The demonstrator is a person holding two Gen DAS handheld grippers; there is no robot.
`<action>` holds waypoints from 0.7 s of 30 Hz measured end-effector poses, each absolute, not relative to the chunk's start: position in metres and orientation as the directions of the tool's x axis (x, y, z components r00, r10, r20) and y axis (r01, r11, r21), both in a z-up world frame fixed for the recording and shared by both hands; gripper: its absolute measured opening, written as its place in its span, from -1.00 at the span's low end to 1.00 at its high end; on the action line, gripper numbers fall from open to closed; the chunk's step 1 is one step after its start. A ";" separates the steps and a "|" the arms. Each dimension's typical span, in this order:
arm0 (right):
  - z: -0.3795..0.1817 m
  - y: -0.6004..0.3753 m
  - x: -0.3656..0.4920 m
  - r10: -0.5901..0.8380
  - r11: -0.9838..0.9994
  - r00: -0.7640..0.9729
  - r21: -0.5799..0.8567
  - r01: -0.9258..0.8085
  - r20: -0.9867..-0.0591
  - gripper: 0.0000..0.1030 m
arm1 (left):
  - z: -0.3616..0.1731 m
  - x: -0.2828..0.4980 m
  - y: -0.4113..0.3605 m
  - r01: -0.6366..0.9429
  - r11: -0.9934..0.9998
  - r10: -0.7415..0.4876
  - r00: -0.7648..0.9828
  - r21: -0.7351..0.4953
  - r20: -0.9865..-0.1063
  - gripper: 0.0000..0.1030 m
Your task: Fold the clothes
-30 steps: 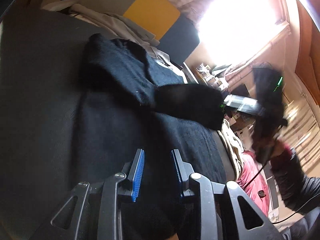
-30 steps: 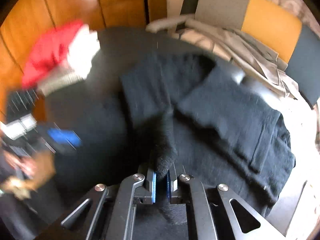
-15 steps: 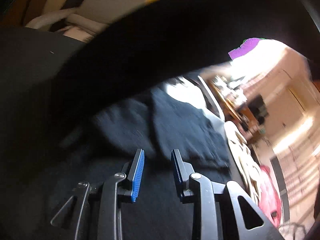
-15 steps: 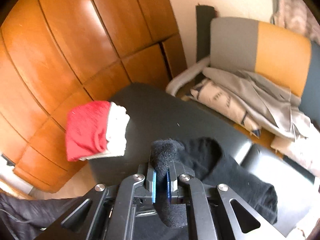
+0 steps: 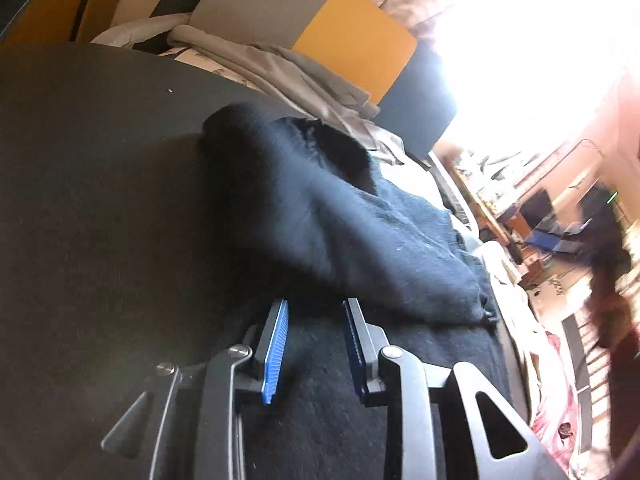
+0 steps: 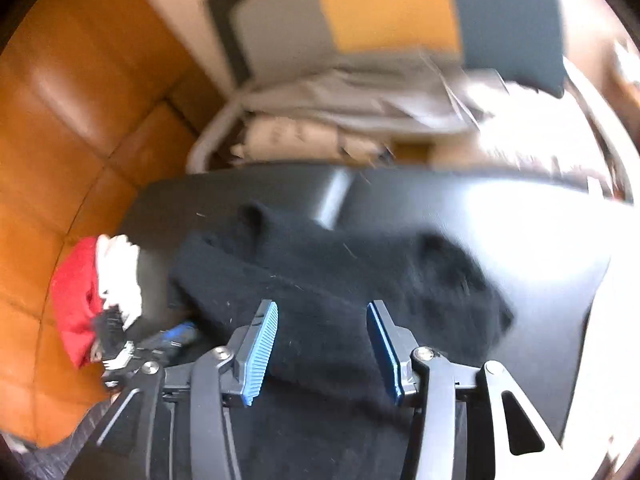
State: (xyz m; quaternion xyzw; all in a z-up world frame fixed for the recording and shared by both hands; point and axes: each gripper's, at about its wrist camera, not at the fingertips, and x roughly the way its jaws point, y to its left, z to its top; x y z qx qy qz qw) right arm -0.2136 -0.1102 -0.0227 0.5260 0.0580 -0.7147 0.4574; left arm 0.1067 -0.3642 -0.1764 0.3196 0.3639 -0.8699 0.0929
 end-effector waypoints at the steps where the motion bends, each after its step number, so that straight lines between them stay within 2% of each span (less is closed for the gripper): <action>1: -0.040 -0.098 -0.217 -0.592 -0.599 -0.021 0.422 0.681 -0.806 -0.05 | -0.176 0.109 -0.364 0.385 -0.713 0.081 -0.785 -0.586 -0.614 -0.47; 6: -0.105 -0.044 -0.204 -0.675 -0.618 0.035 0.591 0.518 -0.737 -0.05 | -0.181 0.118 -0.372 0.361 -0.617 0.123 -0.834 -0.699 -0.539 -0.46; 10: -0.131 -0.022 -0.196 -0.675 -0.675 -0.063 0.580 0.456 -0.735 -0.05 | -0.186 0.118 -0.374 0.378 -0.575 0.113 -0.842 -0.726 -0.528 -0.46; 15: -0.128 -0.039 -0.195 -0.649 -0.703 -0.191 0.485 0.520 -0.736 -0.05 | -0.186 0.122 -0.374 0.390 -0.586 0.112 -0.829 -0.710 -0.548 -0.45; 19: -0.135 -0.070 -0.197 -0.544 -0.738 -0.241 0.321 0.593 -0.804 -0.05 | -0.189 0.115 -0.369 0.397 -0.606 0.111 -0.816 -0.690 -0.567 -0.45; 20: -0.137 -0.074 -0.197 -0.522 -0.741 -0.246 0.291 0.605 -0.817 -0.07 | -0.187 0.113 -0.369 0.397 -0.611 0.103 -0.817 -0.684 -0.567 -0.45; 21: -0.135 -0.079 -0.195 -0.519 -0.731 -0.241 0.280 0.622 -0.820 -0.18 | -0.186 0.111 -0.369 0.398 -0.617 0.096 -0.818 -0.679 -0.567 -0.45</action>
